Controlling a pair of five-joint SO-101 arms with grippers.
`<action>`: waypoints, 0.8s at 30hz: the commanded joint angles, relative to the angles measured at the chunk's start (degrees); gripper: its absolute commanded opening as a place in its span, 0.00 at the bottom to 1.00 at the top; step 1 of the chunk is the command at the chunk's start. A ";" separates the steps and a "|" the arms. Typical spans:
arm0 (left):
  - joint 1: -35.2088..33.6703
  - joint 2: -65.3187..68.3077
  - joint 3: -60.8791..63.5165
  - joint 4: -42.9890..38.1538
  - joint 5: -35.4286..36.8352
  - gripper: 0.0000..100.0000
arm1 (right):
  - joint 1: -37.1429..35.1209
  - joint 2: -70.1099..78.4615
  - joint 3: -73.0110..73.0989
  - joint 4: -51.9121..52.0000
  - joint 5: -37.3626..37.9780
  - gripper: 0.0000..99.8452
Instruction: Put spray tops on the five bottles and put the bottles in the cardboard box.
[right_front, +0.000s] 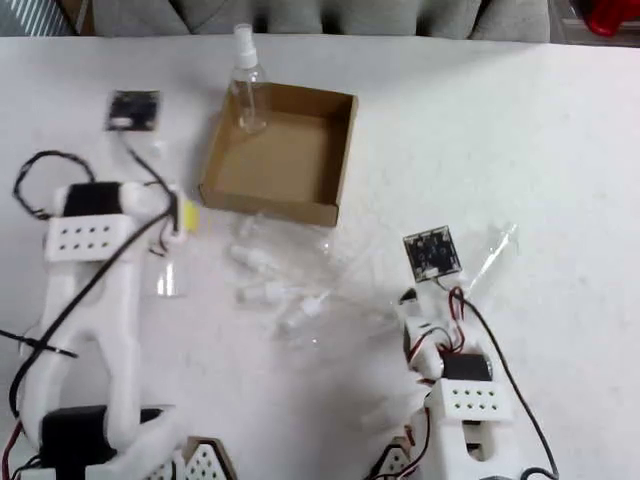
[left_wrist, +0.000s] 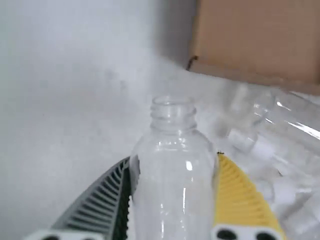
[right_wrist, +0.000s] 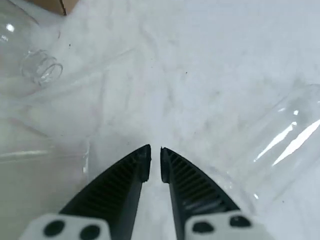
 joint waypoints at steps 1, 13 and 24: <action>-7.08 -3.12 0.70 -5.10 1.14 0.02 | 1.45 -0.92 -8.09 7.52 3.87 0.02; -12.62 -2.68 2.81 -11.78 1.23 0.06 | -12.88 -0.31 -34.11 31.16 13.98 0.02; -17.36 -2.68 1.85 -14.15 1.14 0.02 | -35.21 9.36 -39.21 27.65 16.00 0.02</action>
